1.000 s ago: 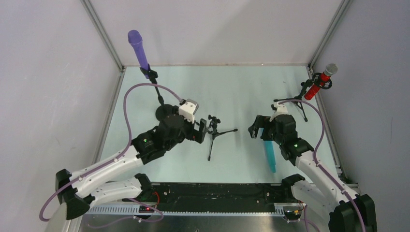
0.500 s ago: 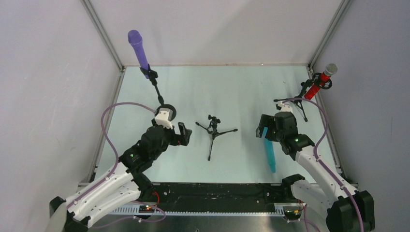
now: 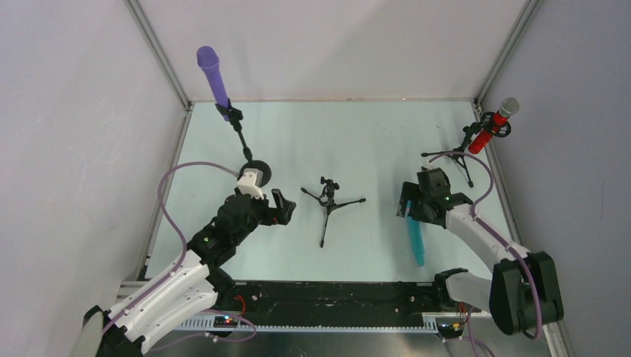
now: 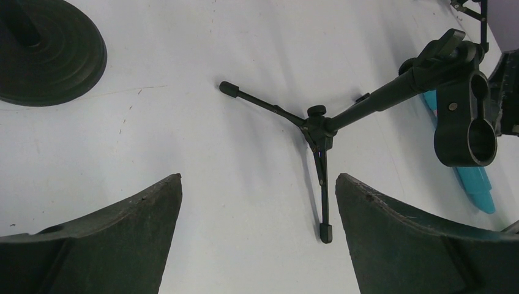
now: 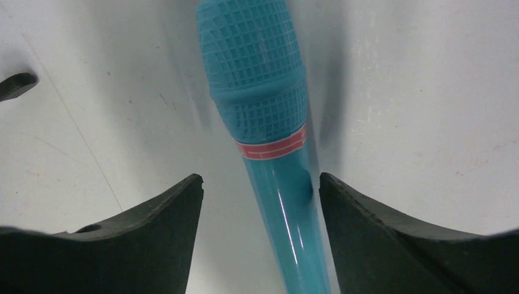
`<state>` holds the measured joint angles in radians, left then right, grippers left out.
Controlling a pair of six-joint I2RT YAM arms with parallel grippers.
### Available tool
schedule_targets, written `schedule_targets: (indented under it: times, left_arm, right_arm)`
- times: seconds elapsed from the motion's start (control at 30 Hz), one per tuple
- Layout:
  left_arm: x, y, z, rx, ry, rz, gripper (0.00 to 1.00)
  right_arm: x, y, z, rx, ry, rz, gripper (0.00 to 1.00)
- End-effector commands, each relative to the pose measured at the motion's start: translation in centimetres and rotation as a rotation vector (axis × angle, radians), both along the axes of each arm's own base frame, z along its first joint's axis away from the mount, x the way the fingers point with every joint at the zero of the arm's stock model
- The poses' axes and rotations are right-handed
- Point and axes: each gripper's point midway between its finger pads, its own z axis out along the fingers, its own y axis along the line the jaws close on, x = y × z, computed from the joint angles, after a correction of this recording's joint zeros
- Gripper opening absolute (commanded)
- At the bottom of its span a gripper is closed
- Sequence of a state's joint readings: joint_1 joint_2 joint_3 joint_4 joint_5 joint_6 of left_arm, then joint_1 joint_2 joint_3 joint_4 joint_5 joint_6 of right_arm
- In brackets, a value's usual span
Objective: Attach the microphones to the stand
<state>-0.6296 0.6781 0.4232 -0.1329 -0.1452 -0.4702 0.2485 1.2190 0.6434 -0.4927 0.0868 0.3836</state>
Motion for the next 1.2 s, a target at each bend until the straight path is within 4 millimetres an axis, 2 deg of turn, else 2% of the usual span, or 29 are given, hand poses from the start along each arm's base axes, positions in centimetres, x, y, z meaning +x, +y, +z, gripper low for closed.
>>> schedule_targets:
  times: [0.0, 0.23, 0.4, 0.5, 0.6, 0.73, 0.8, 0.87, 1.07, 1.17]
  left_arm:
    - [0.8, -0.5, 2.0, -0.039, -0.051, -0.011, 0.98]
    - [0.9, -0.5, 2.3, -0.04, -0.056, -0.01, 0.98]
    - [1.0, -0.3, 2.4, -0.037, -0.06, -0.006, 0.98]
    - [1.1, -0.3, 2.7, -0.041, -0.068, -0.001, 0.98]
    - [1.2, -0.2, 3.1, -0.042, -0.079, 0.006, 0.98]
    - [1.4, 0.1, 3.5, -0.037, -0.096, 0.018, 0.98]
    - [1.4, 0.2, 3.3, -0.033, -0.094, 0.026, 0.98]
    - [1.4, 0.3, 3.0, -0.033, -0.089, 0.029, 0.98]
    - [1.2, 0.4, 2.3, -0.037, -0.077, 0.035, 0.98]
    - [1.0, 0.6, 2.0, -0.04, -0.078, 0.041, 0.99]
  right_arm:
    - [1.1, 0.7, 0.4, -0.016, 0.034, 0.025, 0.71]
    - [1.5, 0.9, -0.3, -0.084, 0.09, 0.048, 0.69]
    - [1.1, 0.6, -1.5, -0.138, 0.156, 0.071, 0.66]
    - [0.7, 0.6, -2.4, -0.144, 0.206, 0.08, 0.52]
    - [0.5, 1.0, -3.0, -0.132, 0.24, 0.094, 0.49]
    - [0.7, 1.7, -3.4, -0.108, 0.266, 0.113, 0.4]
    - [0.9, 2.0, -3.4, -0.098, 0.264, 0.125, 0.34]
    - [1.0, 2.3, -3.3, -0.089, 0.264, 0.141, 0.23]
    - [1.4, 2.9, -2.8, -0.055, 0.255, 0.177, 0.07]
    - [2.1, 3.4, -2.1, -0.035, 0.227, 0.19, 0.01]
